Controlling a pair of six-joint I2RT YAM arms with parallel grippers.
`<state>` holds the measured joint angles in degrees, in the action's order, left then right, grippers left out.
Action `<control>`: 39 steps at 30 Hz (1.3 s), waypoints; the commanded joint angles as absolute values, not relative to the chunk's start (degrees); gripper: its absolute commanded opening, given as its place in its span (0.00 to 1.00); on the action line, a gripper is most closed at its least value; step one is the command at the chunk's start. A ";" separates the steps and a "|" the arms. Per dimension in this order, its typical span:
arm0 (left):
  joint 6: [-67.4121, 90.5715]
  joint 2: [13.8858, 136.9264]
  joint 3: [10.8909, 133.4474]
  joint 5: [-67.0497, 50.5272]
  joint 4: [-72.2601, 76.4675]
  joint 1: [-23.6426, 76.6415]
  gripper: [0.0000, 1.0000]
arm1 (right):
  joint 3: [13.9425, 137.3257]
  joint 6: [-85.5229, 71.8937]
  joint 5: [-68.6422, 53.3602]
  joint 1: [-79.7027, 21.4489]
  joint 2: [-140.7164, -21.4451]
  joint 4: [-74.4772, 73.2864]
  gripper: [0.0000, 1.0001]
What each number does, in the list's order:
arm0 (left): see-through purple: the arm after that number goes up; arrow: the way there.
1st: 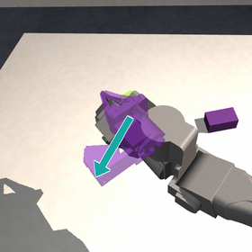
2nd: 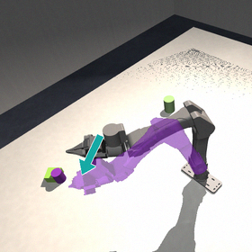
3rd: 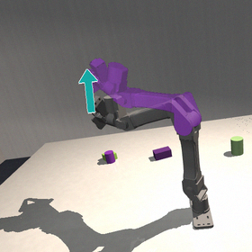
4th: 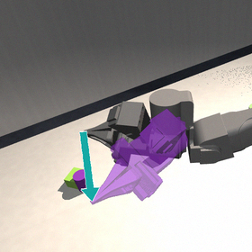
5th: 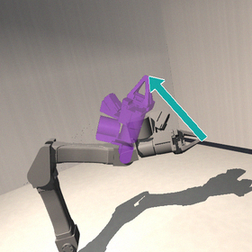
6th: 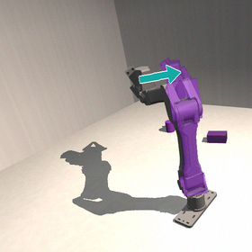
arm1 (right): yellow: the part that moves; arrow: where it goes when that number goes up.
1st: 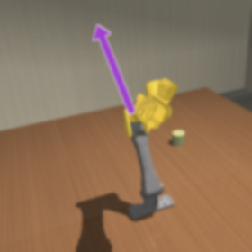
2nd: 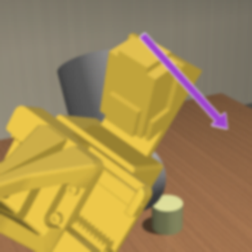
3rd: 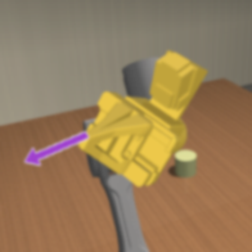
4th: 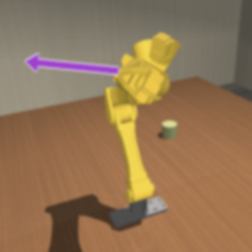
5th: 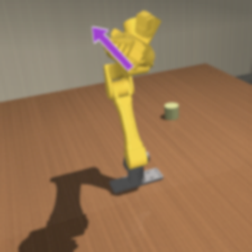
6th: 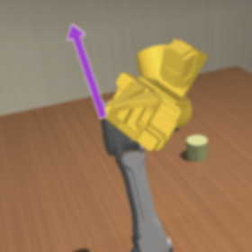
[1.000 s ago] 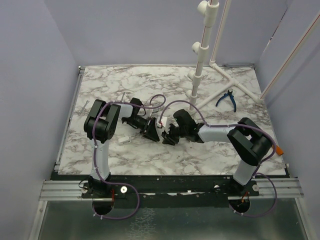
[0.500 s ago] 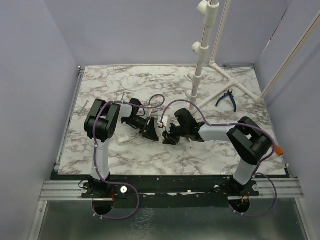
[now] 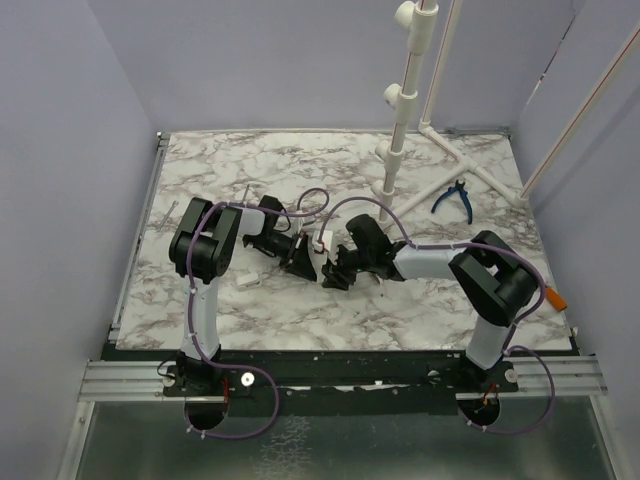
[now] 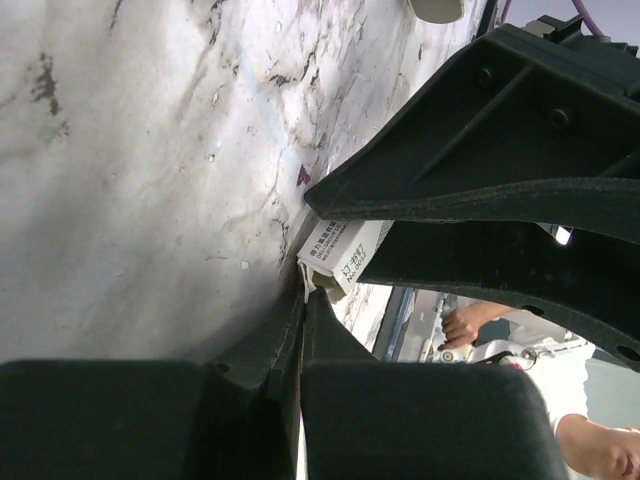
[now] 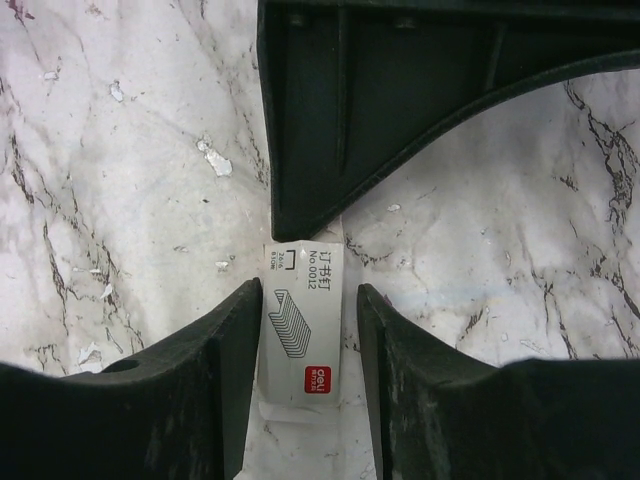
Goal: Load the staples into the stapler
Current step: Open the staple box at the center of the board.
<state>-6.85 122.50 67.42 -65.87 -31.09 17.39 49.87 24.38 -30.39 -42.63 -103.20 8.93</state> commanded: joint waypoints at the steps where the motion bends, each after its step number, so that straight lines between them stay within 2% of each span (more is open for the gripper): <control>1: -10.81 125.62 65.92 -50.17 -22.98 17.83 0.00 | 49.48 23.19 -27.72 -42.71 -106.49 2.15 0.47; 5: -10.82 124.73 65.70 -48.94 -22.94 17.76 0.00 | 49.40 23.30 -26.92 -42.59 -105.21 0.83 0.39; 12: -11.38 121.39 66.11 -46.75 -23.40 17.79 0.00 | 49.18 22.01 -26.76 -42.63 -102.31 0.09 0.33; 29: -14.22 121.64 70.54 -40.54 -30.57 15.43 0.00 | 48.75 21.59 -24.51 -42.63 -101.46 0.67 0.31; 39: -16.36 121.53 72.76 -36.82 -34.07 14.08 0.00 | 47.51 23.90 -26.22 -42.63 -100.72 1.57 0.33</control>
<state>-10.07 119.79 71.75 -56.03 -35.46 18.39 50.33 22.65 -25.98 -42.81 -102.61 9.56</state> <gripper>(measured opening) 0.008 0.331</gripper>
